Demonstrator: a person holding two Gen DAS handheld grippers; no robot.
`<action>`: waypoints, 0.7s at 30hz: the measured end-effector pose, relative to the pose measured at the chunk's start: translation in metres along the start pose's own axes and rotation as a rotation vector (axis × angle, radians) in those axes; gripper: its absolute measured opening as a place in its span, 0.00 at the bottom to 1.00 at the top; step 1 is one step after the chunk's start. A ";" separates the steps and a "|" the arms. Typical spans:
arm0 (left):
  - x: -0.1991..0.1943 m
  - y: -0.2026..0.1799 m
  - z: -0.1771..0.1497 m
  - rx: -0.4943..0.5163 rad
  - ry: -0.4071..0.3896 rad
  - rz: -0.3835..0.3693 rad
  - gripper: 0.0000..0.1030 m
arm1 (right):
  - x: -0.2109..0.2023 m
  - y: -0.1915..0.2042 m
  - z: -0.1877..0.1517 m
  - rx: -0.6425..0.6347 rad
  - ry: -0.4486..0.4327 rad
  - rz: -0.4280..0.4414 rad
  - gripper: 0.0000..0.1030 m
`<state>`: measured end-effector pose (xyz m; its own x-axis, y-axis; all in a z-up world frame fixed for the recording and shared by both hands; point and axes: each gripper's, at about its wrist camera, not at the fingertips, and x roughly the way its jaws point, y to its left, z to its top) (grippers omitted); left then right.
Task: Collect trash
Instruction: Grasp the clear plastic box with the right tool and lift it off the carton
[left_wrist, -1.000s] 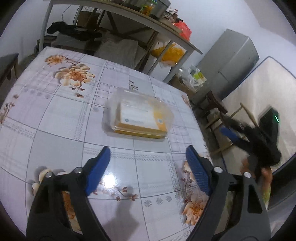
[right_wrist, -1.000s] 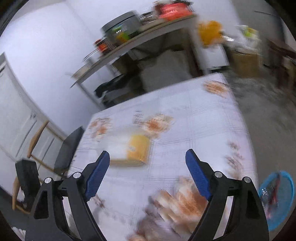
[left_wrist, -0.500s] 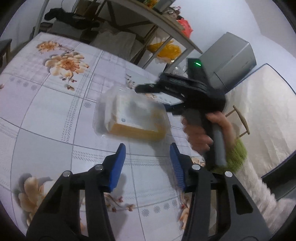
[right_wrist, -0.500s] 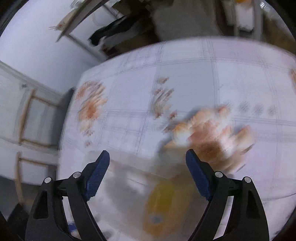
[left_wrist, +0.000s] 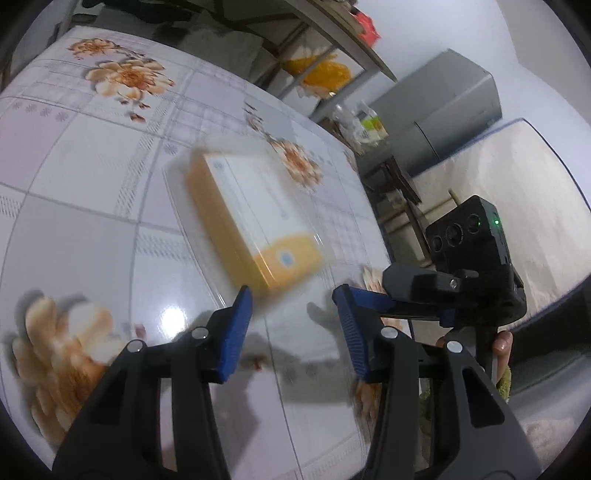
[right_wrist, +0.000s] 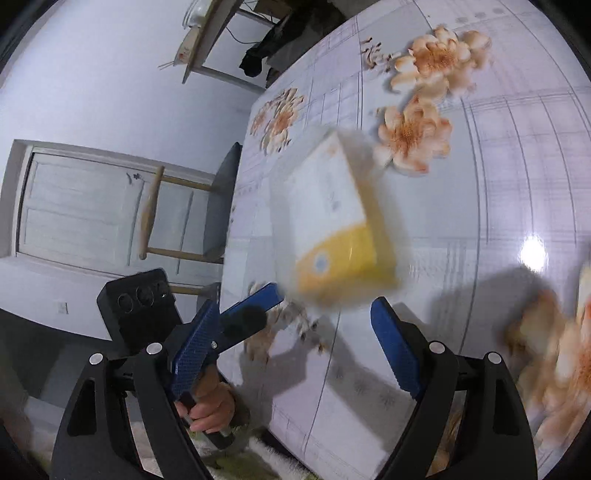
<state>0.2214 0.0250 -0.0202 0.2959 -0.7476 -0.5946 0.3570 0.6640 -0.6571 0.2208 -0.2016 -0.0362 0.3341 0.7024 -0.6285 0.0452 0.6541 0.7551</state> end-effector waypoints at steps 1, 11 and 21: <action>-0.001 -0.002 -0.004 0.008 0.006 0.001 0.43 | -0.005 0.001 -0.005 -0.008 -0.021 -0.040 0.80; -0.025 -0.004 -0.005 0.070 -0.066 0.250 0.47 | 0.005 0.074 0.025 -0.335 -0.155 -0.483 0.93; -0.040 0.017 -0.005 0.007 -0.056 0.319 0.58 | 0.100 0.099 0.046 -0.511 -0.056 -0.717 0.93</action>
<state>0.2110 0.0666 -0.0099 0.4421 -0.5016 -0.7436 0.2442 0.8650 -0.4384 0.3020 -0.0796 -0.0150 0.4328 0.0688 -0.8989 -0.1605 0.9870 -0.0017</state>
